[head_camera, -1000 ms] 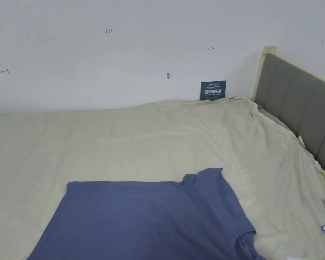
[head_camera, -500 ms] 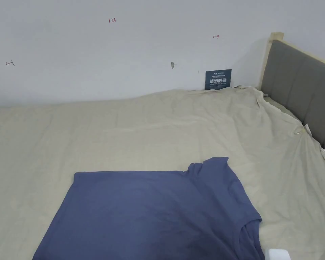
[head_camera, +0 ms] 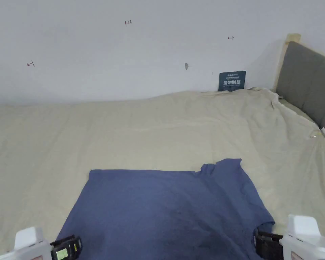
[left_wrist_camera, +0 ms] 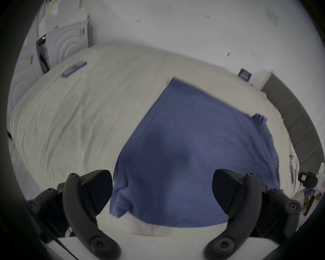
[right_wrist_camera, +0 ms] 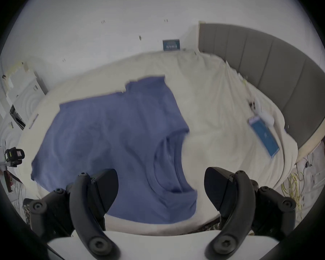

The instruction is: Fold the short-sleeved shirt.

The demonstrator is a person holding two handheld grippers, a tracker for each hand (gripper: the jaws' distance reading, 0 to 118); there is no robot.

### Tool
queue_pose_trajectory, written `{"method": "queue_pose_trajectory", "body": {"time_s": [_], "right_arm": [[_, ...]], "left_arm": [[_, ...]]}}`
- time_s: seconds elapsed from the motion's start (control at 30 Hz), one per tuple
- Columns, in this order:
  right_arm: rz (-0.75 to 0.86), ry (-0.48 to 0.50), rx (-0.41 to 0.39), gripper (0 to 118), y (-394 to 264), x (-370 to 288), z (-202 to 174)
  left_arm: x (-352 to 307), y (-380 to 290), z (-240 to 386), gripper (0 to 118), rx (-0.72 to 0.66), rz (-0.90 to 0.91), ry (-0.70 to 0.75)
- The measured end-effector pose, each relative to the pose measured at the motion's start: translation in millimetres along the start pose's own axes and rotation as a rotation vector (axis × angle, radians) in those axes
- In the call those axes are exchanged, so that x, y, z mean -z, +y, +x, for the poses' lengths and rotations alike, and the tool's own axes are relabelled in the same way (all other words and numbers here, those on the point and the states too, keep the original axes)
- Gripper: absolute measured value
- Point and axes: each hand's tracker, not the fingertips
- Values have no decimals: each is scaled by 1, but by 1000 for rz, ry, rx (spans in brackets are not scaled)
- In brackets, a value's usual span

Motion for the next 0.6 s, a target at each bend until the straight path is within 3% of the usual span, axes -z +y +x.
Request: {"method": "queue_pose_trajectory", "body": {"time_s": [0.23,0.3,0.33,0.37,0.47,0.5,0.57,0.6], "right_arm": [[255,15,-38,99,52,-41,-20],[303,-5,-58,93,61,-45,-27],[327,-12,-70,84,65,-45,-29],[342,-17,-74,71,69,-45,-31],[365,-23,-88,7,78,-36,-34],[375,-23,-89,2,81,-33,-34],[392,0,-73,0,86,-26,-34],[399,-2,-66,0,89,-22,-35]], "left_arm": [[-23,58,45,111,69,161,-46],[-21,71,55,110,78,200,-47],[-18,77,59,107,99,227,-48],[-15,83,64,101,120,248,-51],[1,98,72,49,147,285,-81],[8,105,72,25,139,287,-94],[27,118,71,2,113,280,-129],[36,123,70,0,112,272,-131]]}}
